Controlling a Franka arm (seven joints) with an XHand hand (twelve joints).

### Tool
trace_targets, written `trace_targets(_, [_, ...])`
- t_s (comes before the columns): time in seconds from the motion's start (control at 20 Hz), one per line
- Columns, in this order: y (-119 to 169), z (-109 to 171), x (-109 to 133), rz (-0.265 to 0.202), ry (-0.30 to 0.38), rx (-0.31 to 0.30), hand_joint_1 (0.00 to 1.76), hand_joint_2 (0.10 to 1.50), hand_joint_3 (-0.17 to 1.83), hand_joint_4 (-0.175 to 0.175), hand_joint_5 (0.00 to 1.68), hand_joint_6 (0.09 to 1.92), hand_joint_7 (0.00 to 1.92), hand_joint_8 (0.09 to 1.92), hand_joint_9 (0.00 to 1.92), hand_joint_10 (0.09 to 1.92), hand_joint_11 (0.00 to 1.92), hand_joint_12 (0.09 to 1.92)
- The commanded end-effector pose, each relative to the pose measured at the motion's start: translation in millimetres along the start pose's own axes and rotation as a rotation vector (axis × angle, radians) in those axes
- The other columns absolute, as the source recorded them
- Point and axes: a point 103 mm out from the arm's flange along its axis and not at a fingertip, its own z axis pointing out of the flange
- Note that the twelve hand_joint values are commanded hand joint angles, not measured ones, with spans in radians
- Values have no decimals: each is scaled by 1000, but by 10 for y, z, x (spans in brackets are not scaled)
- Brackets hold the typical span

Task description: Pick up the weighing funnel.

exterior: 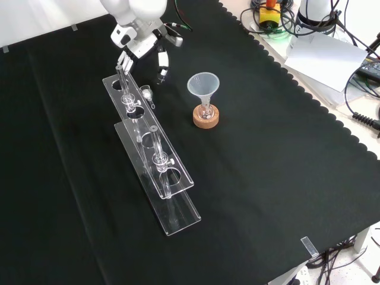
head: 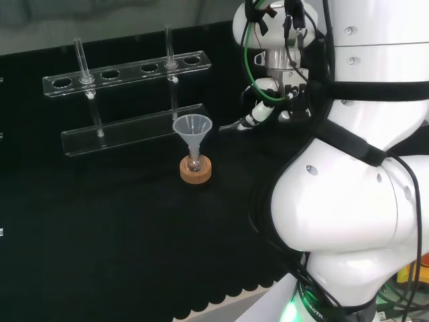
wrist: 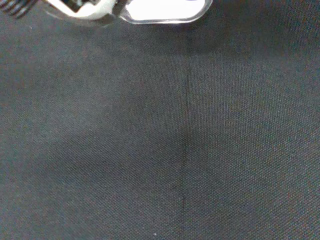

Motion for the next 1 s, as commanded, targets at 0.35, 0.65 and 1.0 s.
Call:
trace_targets(0.35, [90,178,-15,-19,-18,-20,874,634,575,-53,620,108,367,694,627,596,323,1390])
trace_targets(0.65, [121,206,-25,-21,-34,-29,887,621,604,-53,631,129,367,685,631,581,322,1385])
trace_targets(1.0, [147,236,-30,-19,-62,-34,910,616,615,-51,655,154,364,683,614,570,309,1379])
